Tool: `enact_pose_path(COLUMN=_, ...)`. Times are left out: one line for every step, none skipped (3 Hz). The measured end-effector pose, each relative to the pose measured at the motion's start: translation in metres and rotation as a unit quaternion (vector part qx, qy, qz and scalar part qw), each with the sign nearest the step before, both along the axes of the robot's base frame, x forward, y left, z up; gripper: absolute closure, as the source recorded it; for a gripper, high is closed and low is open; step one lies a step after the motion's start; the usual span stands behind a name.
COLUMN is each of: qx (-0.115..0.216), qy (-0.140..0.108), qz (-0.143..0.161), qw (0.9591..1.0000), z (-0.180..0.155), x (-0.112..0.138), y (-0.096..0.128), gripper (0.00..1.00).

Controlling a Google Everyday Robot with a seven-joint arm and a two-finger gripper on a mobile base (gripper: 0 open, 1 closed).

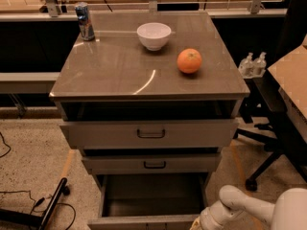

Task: Close bottom drawer

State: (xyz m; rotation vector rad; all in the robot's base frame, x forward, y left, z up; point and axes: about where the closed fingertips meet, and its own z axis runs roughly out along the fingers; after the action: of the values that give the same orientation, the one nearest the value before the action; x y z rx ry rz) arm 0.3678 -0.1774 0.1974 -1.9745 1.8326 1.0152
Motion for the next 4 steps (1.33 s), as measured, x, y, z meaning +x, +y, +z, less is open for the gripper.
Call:
enact_pose_path(qx=-0.001, qy=-0.013, qz=-0.004, qw=0.9999, z=-0.016, x=0.004, y=0.005, gripper=1.0)
enact_pose_path(qx=0.003, qy=-0.018, qz=-0.008, qw=0.9998, z=-0.028, x=0.003, y=0.004, gripper=1.0)
enact_pose_path(qx=-0.001, qy=-0.032, qz=-0.017, qw=0.9993, z=-0.035, x=0.011, y=0.002, gripper=1.0)
enact_pose_path(qx=-0.002, qy=-0.038, qz=-0.022, qw=0.999, z=-0.037, x=0.018, y=0.0, gripper=1.0)
